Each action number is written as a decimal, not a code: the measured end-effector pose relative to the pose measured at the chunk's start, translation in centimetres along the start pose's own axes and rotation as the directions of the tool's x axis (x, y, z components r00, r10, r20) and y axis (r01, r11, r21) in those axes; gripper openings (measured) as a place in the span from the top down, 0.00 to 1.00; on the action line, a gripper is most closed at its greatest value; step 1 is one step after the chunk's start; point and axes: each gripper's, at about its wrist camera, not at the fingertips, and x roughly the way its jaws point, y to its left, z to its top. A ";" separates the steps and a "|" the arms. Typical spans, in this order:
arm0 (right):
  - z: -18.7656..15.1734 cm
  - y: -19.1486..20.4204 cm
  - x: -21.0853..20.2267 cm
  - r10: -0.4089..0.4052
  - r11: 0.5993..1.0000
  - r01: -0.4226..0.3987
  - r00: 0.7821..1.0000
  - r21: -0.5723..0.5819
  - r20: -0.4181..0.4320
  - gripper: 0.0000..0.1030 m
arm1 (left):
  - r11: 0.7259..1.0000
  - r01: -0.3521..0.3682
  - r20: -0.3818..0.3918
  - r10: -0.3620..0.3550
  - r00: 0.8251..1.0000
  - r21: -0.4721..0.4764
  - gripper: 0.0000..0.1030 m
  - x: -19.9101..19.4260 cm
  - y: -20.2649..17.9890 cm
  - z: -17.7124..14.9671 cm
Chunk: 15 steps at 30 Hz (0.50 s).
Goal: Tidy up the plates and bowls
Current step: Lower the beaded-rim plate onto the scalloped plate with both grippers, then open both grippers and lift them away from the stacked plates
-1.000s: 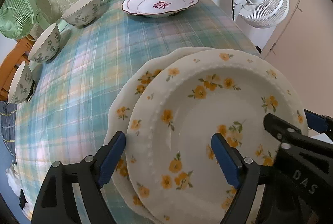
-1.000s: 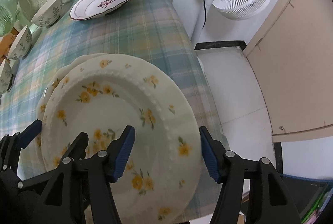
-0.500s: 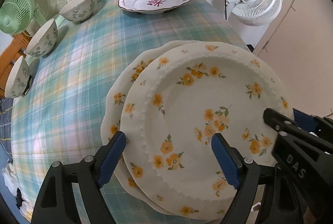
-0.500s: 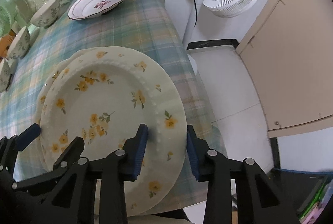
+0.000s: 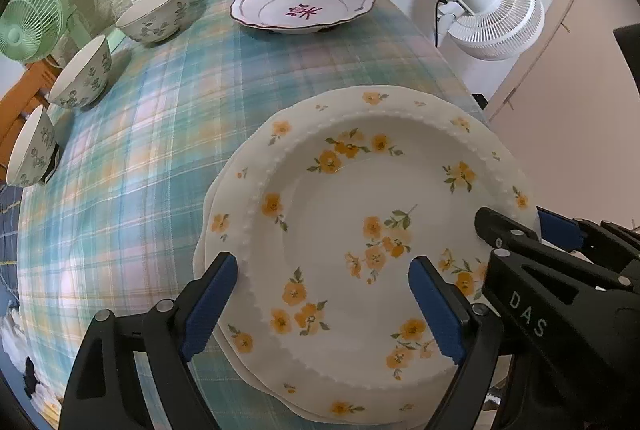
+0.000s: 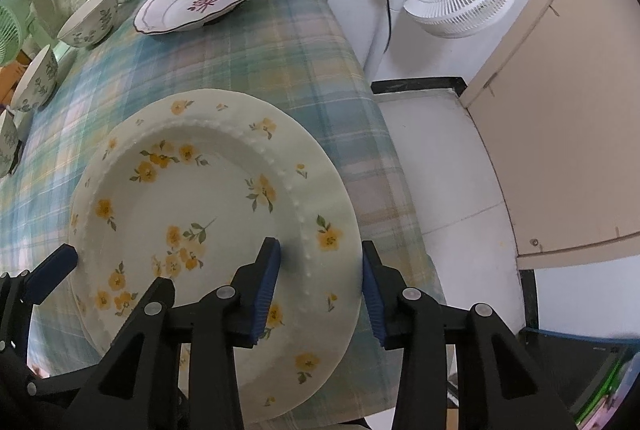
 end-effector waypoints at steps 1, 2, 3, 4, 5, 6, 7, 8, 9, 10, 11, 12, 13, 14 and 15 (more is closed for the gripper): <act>0.1 0.1 0.1 0.006 1.000 -0.006 1.000 -0.004 -0.001 0.58 | 1.000 -0.001 -0.001 0.001 1.000 -0.002 0.15 0.0 0.0 0.0; 0.2 0.2 0.2 0.007 1.000 -0.007 1.000 -0.007 -0.003 0.58 | 1.000 -0.003 -0.001 0.003 1.000 -0.004 0.14 0.0 0.0 0.0; 0.3 0.3 0.2 0.006 1.000 -0.006 1.000 -0.011 -0.004 0.57 | 1.000 -0.007 0.000 0.007 1.000 -0.005 0.14 0.0 0.0 0.0; 0.3 0.3 0.3 0.008 1.000 -0.008 1.000 -0.012 -0.004 0.56 | 1.000 -0.011 0.001 0.011 1.000 -0.006 0.14 0.0 0.0 0.0; 0.4 0.3 0.3 0.010 1.000 -0.010 1.000 -0.015 -0.004 0.55 | 1.000 -0.013 0.004 0.013 1.000 -0.008 0.13 0.0 0.0 -0.1; 0.4 0.4 0.3 0.013 1.000 -0.013 1.000 -0.019 -0.003 0.55 | 1.000 -0.013 0.005 0.013 1.000 -0.010 0.13 0.0 0.0 -0.1; 0.3 0.3 0.4 0.016 1.000 -0.016 1.000 -0.020 -0.002 0.55 | 1.000 -0.010 0.004 0.011 1.000 -0.014 0.13 -0.1 0.0 -0.1; 0.3 0.3 0.3 0.020 1.000 -0.020 1.000 -0.021 -0.002 0.55 | 1.000 -0.005 0.002 0.005 1.000 -0.019 0.13 -0.1 0.1 -0.2; 0.3 0.2 0.3 0.029 0.999 -0.029 1.000 -0.016 -0.002 0.55 | 1.000 0.002 -0.002 -0.002 1.000 -0.027 0.13 -0.2 0.1 -0.2; 0.4 0.0 0.3 0.037 0.999 -0.037 0.999 -0.011 -0.002 0.55 | 0.999 0.012 -0.004 -0.012 1.000 -0.037 0.13 -0.4 0.4 -0.2; 0.4 -0.2 0.2 0.050 0.999 -0.050 0.999 -0.001 -0.002 0.54 | 0.999 0.015 -0.001 -0.016 1.000 -0.043 0.13 -0.6 0.5 -0.2; 0.4 -0.3 0.0 0.055 0.998 -0.055 0.999 0.006 0.002 0.52 | 0.999 0.016 0.005 -0.016 1.000 -0.049 0.13 -0.9 0.7 -0.2; 0.3 -0.3 -0.4 0.056 0.998 -0.056 0.998 0.008 0.011 0.50 | 0.998 0.019 0.015 -0.018 1.000 -0.055 0.13 -1.3 1.0 -0.1; 0.3 -0.2 -0.9 0.059 0.998 -0.059 0.998 0.004 0.029 0.40 | 0.998 0.022 0.022 -0.020 1.000 -0.058 0.12 -1.6 1.2 0.0; 0.2 0.0 -1.6 0.064 0.998 -0.064 0.997 0.000 0.051 0.30 | 0.998 0.025 0.028 -0.024 0.999 -0.058 0.12 -1.9 1.5 0.1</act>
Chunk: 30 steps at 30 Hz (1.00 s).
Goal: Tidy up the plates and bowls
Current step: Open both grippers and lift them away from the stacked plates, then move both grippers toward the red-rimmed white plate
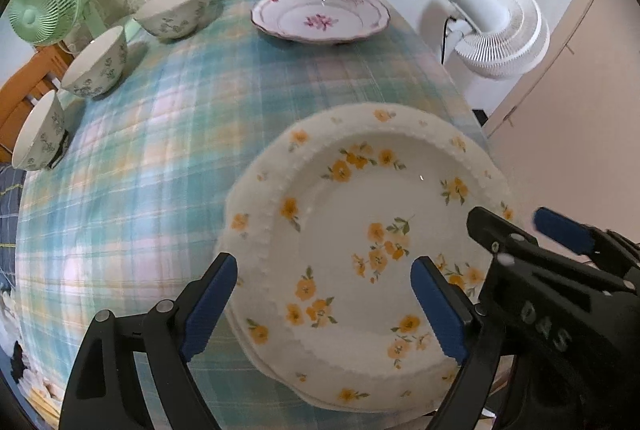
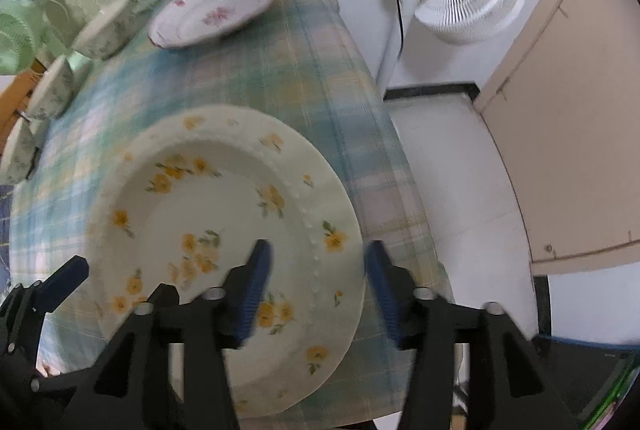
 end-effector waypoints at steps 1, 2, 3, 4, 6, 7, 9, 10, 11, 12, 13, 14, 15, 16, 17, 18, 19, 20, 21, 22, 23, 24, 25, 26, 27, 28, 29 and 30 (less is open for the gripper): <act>0.0 0.3 -0.9 0.006 1.000 -0.005 0.999 -0.003 0.035 0.26 | 1.000 0.006 0.010 -0.006 1.000 0.001 0.11 -0.4 0.4 0.2; -0.1 0.6 -1.4 0.007 1.000 -0.007 0.999 -0.004 0.053 0.23 | 1.000 0.007 0.020 -0.008 1.000 0.005 0.11 -0.8 0.6 0.3; 0.0 1.0 -2.2 0.008 1.000 -0.008 0.997 -0.007 0.076 0.22 | 1.000 0.010 0.029 -0.010 1.000 0.008 0.11 -1.1 0.9 0.5; 0.0 1.4 -2.7 0.011 1.000 -0.011 0.996 -0.004 0.087 0.22 | 1.000 0.013 0.039 -0.013 0.999 0.010 0.10 -1.5 1.3 0.7; 0.2 2.0 -3.4 0.020 1.000 -0.020 0.995 0.004 0.100 0.22 | 1.000 0.017 0.062 -0.018 0.998 0.009 0.10 -2.4 2.2 1.2; 0.4 2.4 -3.9 0.020 1.000 -0.022 0.993 0.008 0.113 0.22 | 1.000 0.020 0.077 -0.021 0.997 0.007 0.10 -3.0 2.7 1.5; 0.9 3.3 -5.1 0.019 1.000 -0.021 0.989 0.013 0.148 0.22 | 1.000 0.019 0.101 -0.019 0.995 0.000 0.10 -3.9 3.6 2.1; 1.2 3.8 -5.8 0.022 1.000 -0.025 0.986 0.014 0.166 0.22 | 1.000 0.021 0.113 -0.021 0.993 -0.003 0.10 -4.4 4.0 2.4; 1.5 4.2 -6.1 0.024 1.000 -0.027 0.984 0.016 0.177 0.22 | 1.000 0.020 0.124 -0.019 0.992 -0.007 0.10 -4.9 4.5 2.8; 1.8 4.6 -6.7 0.031 0.999 -0.036 0.981 0.019 0.189 0.22 | 1.000 0.017 0.134 -0.016 0.991 -0.008 0.10 -5.3 4.9 3.2; 2.2 5.0 -7.2 0.046 0.999 -0.051 0.978 0.020 0.202 0.22 | 1.000 0.014 0.149 -0.013 0.989 -0.005 0.10 -5.7 5.4 3.6; 2.5 5.3 -7.7 0.058 0.998 -0.063 0.976 0.018 0.211 0.22 | 1.000 0.007 0.164 -0.007 0.986 -0.002 0.10 -6.0 5.7 4.0; 2.9 5.8 -8.1 0.069 0.997 -0.074 0.973 0.013 0.219 0.22 | 1.000 -0.001 0.177 0.001 0.984 0.001 0.10 -6.3 5.9 4.3; 3.3 6.2 -8.4 0.074 0.997 -0.078 0.971 0.008 0.227 0.22 | 1.000 -0.010 0.189 0.009 0.982 0.005 0.10 -6.5 6.1 4.7; 3.7 6.7 -8.7 0.073 0.997 -0.076 0.969 0.003 0.238 0.22 | 1.000 -0.020 0.198 0.018 0.980 0.008 0.10 -6.7 6.4 5.0; 4.1 7.1 -8.9 0.070 0.997 -0.072 0.966 -0.001 0.248 0.21 | 1.000 -0.027 0.205 0.025 0.978 0.008 0.10 -6.8 6.6 5.5; 4.5 7.5 -9.1 0.070 0.997 -0.071 0.964 -0.006 0.256 0.21 | 1.000 -0.030 0.213 0.029 0.977 0.004 0.10 -6.8 6.7 5.8; 4.7 7.6 -9.2 0.072 0.997 -0.072 0.962 -0.010 0.262 0.21 | 1.000 -0.031 0.215 0.031 0.976 -0.001 0.10 -6.9 6.9 6.0; 5.2 7.8 -9.2 0.082 0.997 -0.082 0.959 -0.012 0.272 0.21 | 0.999 -0.036 0.217 0.036 0.976 -0.008 0.10 -6.9 7.0 6.4; 5.7 7.9 -9.1 0.095 0.995 -0.094 0.956 -0.018 0.276 0.21 | 0.999 -0.038 0.218 0.039 0.975 -0.009 0.10 -6.8 7.1 6.7; 6.0 8.0 -9.1 0.108 0.994 -0.105 0.955 -0.028 0.275 0.21 | 0.999 -0.048 0.216 0.048 0.975 -0.005 0.10 -6.7 7.1 7.1; 6.6 8.2 -9.0 0.127 0.992 -0.119 0.954 -0.046 0.271 0.20 | 0.998 -0.056 0.220 0.055 0.974 -0.004 0.10 -6.5 7.1 7.4; 7.2 8.2 -8.8 0.131 0.991 -0.119 0.955 -0.059 0.266 0.19 | 0.998 -0.062 0.222 0.061 0.973 -0.003 0.11 -6.2 6.9 7.9; 7.7 8.2 -8.4 0.130 0.991 -0.116 0.957 -0.069 0.258 0.18 | 0.998 -0.066 0.226 0.065 0.972 -0.003 0.11 -5.9 6.8 8.3; 8.3 8.3 -8.1 0.134 0.990 -0.117 0.958 -0.082 0.254 0.18 | 0.997 -0.071 0.229 0.070 0.971 -0.005 0.11 -5.7 6.7 8.8; 8.6 8.3 -7.9 0.138 0.989 -0.118 0.958 -0.091 0.253 0.18 | 0.997 -0.079 0.231 0.078 0.970 -0.007 0.11 -5.3 6.5 9.2; 9.2 8.2 -7.5 0.143 0.988 -0.121 0.957 -0.098 0.254 0.18 | 0.996 -0.087 0.227 0.088 0.970 -0.013 0.11 -4.9 6.4 10.0; 10.0 8.1 -7.1 0.147 0.987 -0.125 0.957 -0.102 0.250 0.18 | 0.996 -0.089 0.229 0.091 0.969 -0.019 0.11 -4.6 6.2 10.5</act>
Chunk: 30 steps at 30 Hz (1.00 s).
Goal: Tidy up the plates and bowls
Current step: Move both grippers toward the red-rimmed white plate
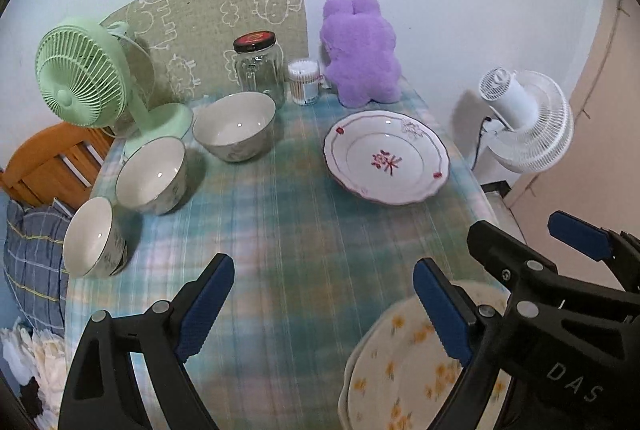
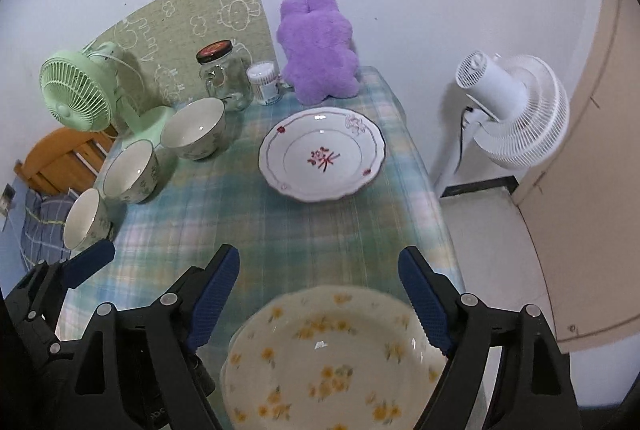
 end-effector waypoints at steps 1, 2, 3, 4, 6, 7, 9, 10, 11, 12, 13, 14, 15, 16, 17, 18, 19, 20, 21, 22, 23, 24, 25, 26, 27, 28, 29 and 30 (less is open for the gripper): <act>0.6 -0.3 0.5 0.001 1.000 -0.001 1.000 0.001 -0.001 0.18 | 1.000 -0.006 0.007 0.006 1.000 -0.004 0.11 0.6 -0.3 0.7; 1.0 -0.6 0.8 0.003 1.000 -0.003 1.000 0.001 0.004 0.18 | 1.000 -0.016 0.012 0.017 1.000 -0.004 0.11 1.0 -0.5 1.1; 1.5 -0.9 1.2 0.001 1.000 -0.001 1.000 -0.002 0.010 0.18 | 1.000 -0.029 0.018 0.029 0.999 -0.005 0.11 1.6 -0.8 1.7; 2.2 -1.2 1.8 -0.004 1.000 0.005 1.000 -0.006 0.013 0.18 | 0.999 -0.036 0.018 0.036 0.999 -0.007 0.11 2.1 -1.0 2.2; 3.4 -1.8 3.0 0.007 1.000 -0.006 1.000 -0.019 0.018 0.18 | 0.999 -0.047 0.015 0.047 0.999 -0.017 0.10 3.3 -1.4 3.1; 4.0 -2.1 3.6 0.012 1.000 -0.012 1.000 -0.027 0.018 0.18 | 0.998 -0.052 0.011 0.052 0.999 -0.021 0.11 3.8 -1.6 3.4; 5.0 -2.5 4.9 0.016 0.999 -0.015 1.000 -0.041 0.014 0.18 | 0.997 -0.065 0.003 0.065 0.998 -0.031 0.11 5.2 -1.9 4.3; 5.5 -2.8 5.7 0.022 0.999 -0.022 1.000 -0.045 0.009 0.18 | 0.997 -0.069 0.000 0.069 0.998 -0.034 0.11 5.7 -2.0 4.7; 5.9 -3.0 6.2 0.029 0.999 -0.029 1.000 -0.046 0.004 0.18 | 0.997 -0.071 -0.002 0.071 0.997 -0.038 0.11 6.2 -2.1 5.0; 6.3 -3.3 6.9 0.037 0.998 -0.037 0.999 -0.046 -0.002 0.18 | 0.997 -0.070 -0.002 0.070 0.998 -0.041 0.12 6.7 -2.2 5.3; 6.8 -3.6 7.7 0.041 0.998 -0.042 0.999 -0.045 -0.007 0.18 | 0.997 -0.069 0.000 0.069 0.998 -0.044 0.12 7.2 -2.3 5.6; 7.1 -3.7 8.2 0.041 0.998 -0.041 0.999 -0.046 -0.008 0.18 | 0.996 -0.070 0.003 0.071 0.997 -0.048 0.14 7.8 -2.5 5.9; 7.5 -3.8 8.7 0.038 0.998 -0.039 0.999 -0.051 -0.005 0.18 | 0.996 -0.072 0.006 0.072 0.997 -0.052 0.15 8.4 -2.6 6.3; 7.9 -3.8 9.2 0.033 0.998 -0.033 0.999 -0.061 -0.001 0.18 | 0.996 -0.072 0.004 0.073 0.997 -0.053 0.15 8.8 -2.8 6.5; 8.3 -3.9 9.6 0.026 0.997 -0.026 1.000 -0.073 0.005 0.18 | 0.996 -0.074 0.000 0.074 0.997 -0.054 0.15 9.5 -2.9 6.8; 8.7 -3.9 10.2 0.020 0.995 -0.019 1.000 -0.093 0.010 0.18 | 0.996 -0.075 -0.005 0.075 0.997 -0.052 0.15 10.1 -3.1 7.1; 9.1 -3.9 10.7 0.015 0.993 -0.013 1.000 -0.115 0.014 0.18 | 0.996 -0.078 -0.011 0.078 0.997 -0.049 0.15 10.8 -3.3 7.4; 9.4 -3.8 11.2 0.012 0.991 -0.010 1.000 -0.133 0.017 0.18 | 0.996 -0.081 -0.015 0.080 0.997 -0.046 0.15 11.3 -3.4 7.6; 9.7 -3.8 11.7 0.009 0.988 -0.005 1.000 -0.155 0.022 0.18 | 0.996 -0.083 -0.020 0.082 0.996 -0.043 0.15 11.8 -3.5 7.8; 10.1 -3.9 12.2 0.008 0.985 -0.003 1.000 -0.174 0.025 0.18 | 0.996 -0.085 -0.026 0.084 0.996 -0.043 0.15 12.3 -3.6 8.0; 10.3 -3.9 12.6 0.007 0.983 -0.002 1.000 -0.183 0.026 0.18 | 0.996 -0.084 -0.034 0.083 0.996 -0.041 0.15 13.0 -3.8 8.2; 10.7 -4.1 13.3 0.010 0.981 -0.005 1.000 -0.193 0.022 0.18 | 0.996 -0.082 -0.040 0.081 0.996 -0.041 0.15 13.6 -3.8 8.5; 11.0 -4.2 14.0 0.014 0.980 -0.011 1.000 -0.196 0.014 0.18 | 0.996 -0.085 -0.048 0.083 0.995 -0.042 0.16 14.2 -4.0 8.7; 11.2 -4.4 14.5 0.015 0.980 -0.013 1.000 -0.196 0.007 0.18 | 0.996 -0.084 -0.056 0.082 0.995 -0.040 0.18 14.8 -4.1 8.9; 11.4 -4.5 15.2 0.013 0.981 -0.013 1.000 -0.195 -0.003 0.18 | 0.996 -0.085 -0.062 0.083 0.995 -0.039 0.18 15.3 -4.3 9.0; 11.6 -4.7 15.8 0.008 0.981 -0.010 1.000 -0.194 -0.011 0.18 | 0.995 -0.089 -0.067 0.086 0.994 -0.040 0.18 15.8 -4.4 9.2; 11.8 -4.8 16.4 0.003 0.981 -0.006 1.000 -0.193 -0.017 0.18 | 0.995 -0.093 -0.071 0.089 0.993 -0.043 0.18 16.3 -4.5 9.3; 11.9 -4.9 16.9 0.000 0.982 -0.004 1.000 -0.190 -0.021 0.18 | 0.994 -0.097 -0.073 0.093 0.993 -0.046 0.18 16.7 -4.5 9.4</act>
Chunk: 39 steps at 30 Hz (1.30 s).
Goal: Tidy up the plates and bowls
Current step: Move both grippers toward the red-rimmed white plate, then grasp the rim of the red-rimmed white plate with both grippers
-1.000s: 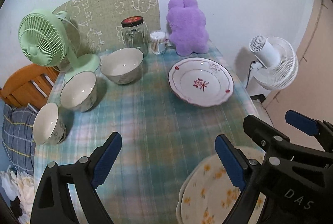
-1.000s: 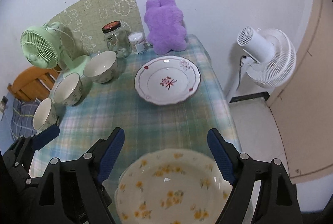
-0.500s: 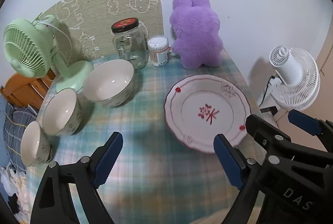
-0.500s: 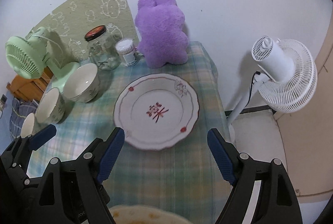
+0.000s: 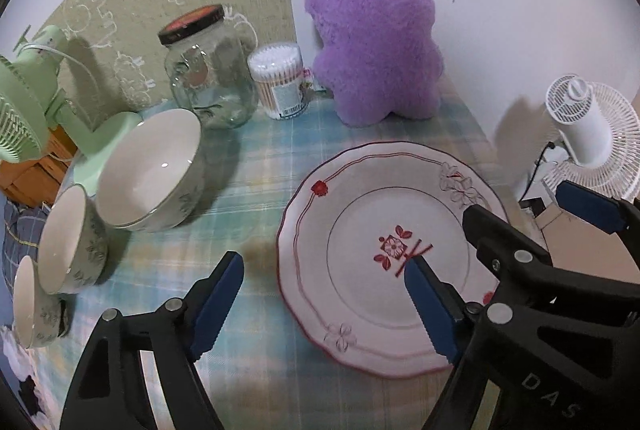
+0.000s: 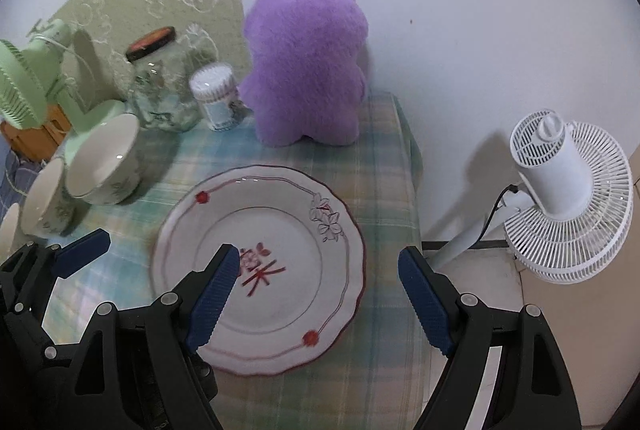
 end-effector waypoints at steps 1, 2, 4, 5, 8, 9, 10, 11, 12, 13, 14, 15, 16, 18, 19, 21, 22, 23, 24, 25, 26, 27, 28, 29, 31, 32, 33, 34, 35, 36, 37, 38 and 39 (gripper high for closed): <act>0.1 -0.2 0.5 -0.002 1.000 0.002 1.000 0.004 -0.006 0.18 | 1.000 -0.012 -0.001 0.012 1.000 -0.008 0.19 0.5 0.0 0.2; 0.1 -0.2 0.9 -0.004 1.000 0.004 1.000 0.006 -0.008 0.18 | 1.000 -0.016 -0.001 0.016 1.000 -0.012 0.19 0.8 -0.1 0.3; 0.3 -0.3 1.8 -0.007 1.000 0.007 1.000 0.014 -0.016 0.18 | 1.000 -0.020 -0.013 0.020 1.000 -0.018 0.20 1.6 -0.1 0.4; 0.3 -0.3 2.1 -0.010 1.000 0.010 1.000 0.016 -0.019 0.18 | 0.999 -0.029 -0.028 0.028 0.999 -0.020 0.20 1.9 -0.1 0.4; 0.1 -0.3 3.3 -0.009 1.000 0.009 0.999 0.013 -0.035 0.18 | 0.999 -0.043 -0.050 0.042 0.998 -0.016 0.22 2.9 -0.4 0.2; 0.0 -0.3 3.6 -0.010 1.000 0.011 0.999 0.012 -0.039 0.19 | 0.998 -0.052 -0.056 0.051 0.997 -0.018 0.24 3.2 -0.5 0.1; -0.1 -0.3 4.0 -0.009 1.000 0.010 0.999 0.018 -0.045 0.19 | 0.998 -0.054 -0.062 0.053 0.997 -0.016 0.26 3.5 -0.5 0.0; -0.2 -0.4 4.2 -0.008 1.000 0.009 0.999 0.024 -0.050 0.18 | 0.998 -0.056 -0.073 0.055 0.996 -0.009 0.27 3.7 -0.7 -0.2; -0.4 -0.4 4.5 -0.007 0.999 0.009 0.998 0.030 -0.054 0.18 | 0.998 -0.057 -0.080 0.057 0.995 -0.007 0.27 3.9 -0.8 -0.3; -0.5 -0.5 4.7 -0.011 0.999 0.013 0.998 0.034 -0.058 0.18 | 0.999 -0.053 -0.084 0.052 0.995 -0.006 0.27 4.1 -0.9 -0.4; -0.6 -0.5 4.9 -0.016 0.999 0.018 0.998 0.034 -0.061 0.18 | 0.999 -0.051 -0.088 0.050 0.995 -0.004 0.28 4.3 -1.0 -0.5; -0.7 -0.4 5.2 -0.020 0.999 0.022 0.998 0.032 -0.065 0.18 | 0.998 -0.058 -0.088 0.057 0.995 -0.002 0.28 4.4 -1.1 -0.6; -0.8 -0.4 5.5 -0.019 0.999 0.021 0.997 0.032 -0.073 0.18 | 0.998 -0.054 -0.087 0.053 0.995 -0.007 0.28 4.6 -1.0 -0.6; -0.9 -0.4 6.0 -0.022 0.999 0.025 0.996 0.028 -0.084 0.19 | 0.999 -0.037 -0.092 0.033 0.995 -0.035 0.27 4.9 -0.6 -0.4; -1.0 -0.3 6.2 -0.024 0.999 0.027 0.996 0.024 -0.088 0.19 | 0.999 -0.034 -0.095 0.030 0.995 -0.042 0.26 5.0 -0.4 -0.3; -1.0 -0.5 6.7 -0.016 0.999 0.019 0.995 0.031 -0.098 0.19 | 0.998 -0.048 -0.086 0.045 0.995 -0.033 0.26 5.1 -0.4 -0.2; -1.0 -0.6 6.9 -0.008 0.999 0.012 0.994 0.040 -0.106 0.19 | 0.998 -0.057 -0.082 0.054 0.995 -0.032 0.26 5.2 -0.2 -0.2; -1.0 -0.7 7.1 -0.004 0.999 0.009 0.994 0.046 -0.111 0.19 | 0.998 -0.051 -0.081 0.048 0.996 -0.035 0.26 5.3 0.0 -0.2; -0.9 -0.7 7.3 -0.001 0.999 0.006 0.994 0.047 -0.113 0.20 | 0.998 -0.041 -0.082 0.038 0.996 -0.037 0.26 5.4 0.1 -0.2; -0.9 -0.6 7.5 0.011 0.999 -0.006 0.993 0.048 -0.118 0.22 | 0.999 -0.035 -0.083 0.032 0.996 -0.034 0.27 5.4 0.1 -0.1; -0.8 -0.5 7.7 0.021 0.999 -0.015 0.992 0.050 -0.123 0.26 | 0.999 -0.022 -0.084 0.020 0.996 -0.028 0.29 5.4 0.1 -0.1; -0.8 -0.4 7.8 0.033 0.998 -0.026 0.991 0.054 -0.131 0.29 | 1.000 -0.002 -0.088 0.000 0.996 -0.021 0.31 5.4 0.0 -0.1; -0.8 -0.1 7.9 0.034 0.998 -0.026 0.990 0.057 -0.141 0.29 | 1.000 0.006 -0.092 -0.007 0.996 -0.017 0.31 5.4 0.0 -0.1; -0.7 0.0 8.0 0.022 0.999 -0.015 0.990 0.052 -0.143 0.29 | 1.000 0.005 -0.092 -0.006 0.996 -0.016 0.32 5.4 0.0 -0.1; -0.8 0.1 8.0 0.014 0.999 -0.006 0.989 0.052 -0.148 0.30 | 1.000 0.013 -0.098 -0.015 0.995 -0.020 0.32 5.4 0.2 0.0; -0.8 0.2 7.9 0.013 0.999 -0.005 0.989 0.051 -0.148 0.30 | 1.000 0.015 -0.103 -0.018 0.995 -0.025 0.32 5.3 0.3 0.0; -0.8 0.3 7.8 0.013 0.999 -0.005 0.988 0.051 -0.152 0.30 | 0.999 0.016 -0.109 -0.019 0.994 -0.030 0.32 5.3 0.5 -0.1; -0.8 0.4 7.7 0.017 0.999 -0.009 0.988 0.054 -0.157 0.30 | 0.999 0.015 -0.115 -0.019 0.993 -0.033 0.33 5.2 0.7 -0.2; -0.9 0.4 7.5 0.022 0.998 -0.013 0.987 0.057 -0.161 0.30 | 0.999 0.015 -0.119 -0.019 0.993 -0.034 0.35 5.1 1.0 -0.4; -1.1 0.6 7.3 0.032 0.998 -0.022 0.985 0.061 -0.168 0.30 | 0.999 0.017 -0.123 -0.021 0.992 -0.035 0.36 4.9 1.4 -0.7; -1.4 0.8 7.1 0.042 0.998 -0.032 0.984 0.061 -0.174 0.30 | 0.999 0.017 -0.125 -0.021 0.992 -0.033 0.39 4.6 1.5 -1.0; -1.5 1.0 6.9 0.049 0.997 -0.039 0.983 0.059 -0.179 0.30 | 0.999 0.017 -0.130 -0.021 0.991 -0.032 0.43 4.3 1.9 -1.4; -1.8 1.2 6.6 0.059 0.997 -0.049 0.981 0.057 -0.186 0.31 | 0.999 0.018 -0.136 -0.021 0.990 -0.028 0.45 4.2 2.2 -1.6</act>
